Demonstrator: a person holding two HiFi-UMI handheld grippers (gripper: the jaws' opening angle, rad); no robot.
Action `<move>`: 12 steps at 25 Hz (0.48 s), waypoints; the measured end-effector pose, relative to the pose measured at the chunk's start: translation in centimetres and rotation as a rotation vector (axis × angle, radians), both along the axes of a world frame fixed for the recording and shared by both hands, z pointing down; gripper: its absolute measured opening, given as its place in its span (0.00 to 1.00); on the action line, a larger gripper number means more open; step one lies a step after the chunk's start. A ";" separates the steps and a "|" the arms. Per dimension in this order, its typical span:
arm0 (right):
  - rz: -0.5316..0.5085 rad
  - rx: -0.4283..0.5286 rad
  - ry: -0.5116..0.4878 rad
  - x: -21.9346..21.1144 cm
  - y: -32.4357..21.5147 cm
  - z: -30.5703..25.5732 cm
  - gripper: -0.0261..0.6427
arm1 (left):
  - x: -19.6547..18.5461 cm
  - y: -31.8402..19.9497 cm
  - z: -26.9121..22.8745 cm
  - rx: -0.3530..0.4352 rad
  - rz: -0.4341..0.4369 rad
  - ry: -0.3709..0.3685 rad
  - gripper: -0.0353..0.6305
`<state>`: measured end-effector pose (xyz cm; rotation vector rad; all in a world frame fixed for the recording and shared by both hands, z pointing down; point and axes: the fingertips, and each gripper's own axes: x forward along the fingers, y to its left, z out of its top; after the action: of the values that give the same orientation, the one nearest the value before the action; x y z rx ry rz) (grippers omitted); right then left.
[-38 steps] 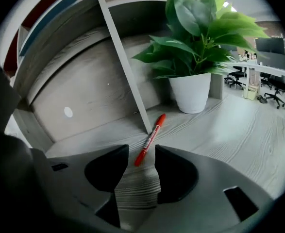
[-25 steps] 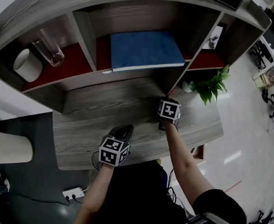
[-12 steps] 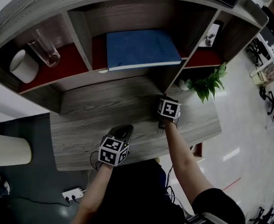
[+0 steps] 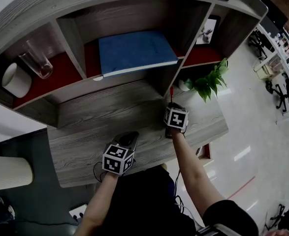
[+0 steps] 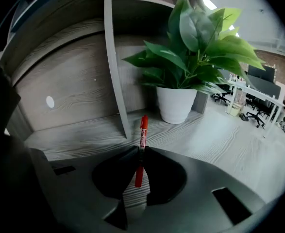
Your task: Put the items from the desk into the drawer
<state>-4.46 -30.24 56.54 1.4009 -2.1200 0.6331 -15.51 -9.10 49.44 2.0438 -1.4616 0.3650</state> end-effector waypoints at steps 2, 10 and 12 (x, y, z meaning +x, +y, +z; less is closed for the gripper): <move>-0.003 0.014 -0.018 0.3 0.8 -0.7 0.08 | 0.8 -0.4 -0.2 0.011 0.020 0.011 0.09; 0.047 0.016 -0.086 3.9 4.4 -1.9 0.08 | 4.9 -1.9 -0.7 0.042 0.125 0.039 0.09; 0.048 0.028 -0.103 4.6 5.1 -2.5 0.08 | 5.9 -2.0 -0.8 0.044 0.144 0.032 0.09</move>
<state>0.11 -25.11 53.99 1.4669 -2.1885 0.7113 -9.61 -11.09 48.65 2.1872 -1.3176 0.3588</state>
